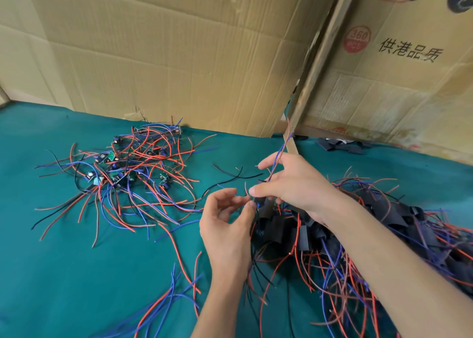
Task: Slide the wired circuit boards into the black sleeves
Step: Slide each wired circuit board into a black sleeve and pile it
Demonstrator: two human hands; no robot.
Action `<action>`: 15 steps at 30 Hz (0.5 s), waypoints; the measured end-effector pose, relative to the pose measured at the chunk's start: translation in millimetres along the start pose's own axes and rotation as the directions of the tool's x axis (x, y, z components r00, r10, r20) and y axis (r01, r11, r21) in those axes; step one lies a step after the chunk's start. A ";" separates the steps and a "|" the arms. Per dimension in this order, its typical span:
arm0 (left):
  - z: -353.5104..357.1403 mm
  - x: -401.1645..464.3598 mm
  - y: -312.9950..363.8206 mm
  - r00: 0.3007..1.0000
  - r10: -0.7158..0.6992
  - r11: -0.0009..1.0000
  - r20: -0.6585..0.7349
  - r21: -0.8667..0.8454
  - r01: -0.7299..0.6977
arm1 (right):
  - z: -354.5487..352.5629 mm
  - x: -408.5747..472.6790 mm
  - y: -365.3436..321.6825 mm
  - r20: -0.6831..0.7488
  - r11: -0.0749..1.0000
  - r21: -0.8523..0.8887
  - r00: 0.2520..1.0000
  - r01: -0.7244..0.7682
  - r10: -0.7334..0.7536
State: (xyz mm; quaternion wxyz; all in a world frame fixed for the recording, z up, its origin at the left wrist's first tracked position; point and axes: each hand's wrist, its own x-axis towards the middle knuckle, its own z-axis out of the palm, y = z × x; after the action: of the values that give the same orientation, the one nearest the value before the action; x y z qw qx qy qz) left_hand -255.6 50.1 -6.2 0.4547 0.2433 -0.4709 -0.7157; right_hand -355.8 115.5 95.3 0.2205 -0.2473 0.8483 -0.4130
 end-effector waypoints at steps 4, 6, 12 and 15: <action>0.7 1.8 -1.2 0.999 -0.047 0.991 0.027 -0.126 0.050 | 0.9 2.3 -1.6 0.007 0.997 0.076 1.000 -0.009 0.008; 0.9 2.9 -2.0 0.993 -0.094 0.973 0.068 -0.203 0.106 | 2.0 1.9 -1.3 -0.004 0.993 0.118 1.000 -0.003 0.004; -1.0 2.6 -4.7 0.985 -0.123 0.960 0.124 -0.237 0.149 | -6.2 -0.4 -4.1 0.085 0.984 0.173 0.996 -0.047 0.032; -1.0 1.7 -3.3 0.974 -0.132 0.957 0.182 -0.233 0.173 | -13.6 -1.0 -8.5 0.156 0.976 0.204 0.986 -0.082 0.050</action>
State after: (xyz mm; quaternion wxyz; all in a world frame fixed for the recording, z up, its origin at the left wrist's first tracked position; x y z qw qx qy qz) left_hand -257.0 48.7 -9.4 0.3843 0.1605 -0.3935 -0.8196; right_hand -360.8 119.6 110.0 0.3222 -0.2248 0.7887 -0.4728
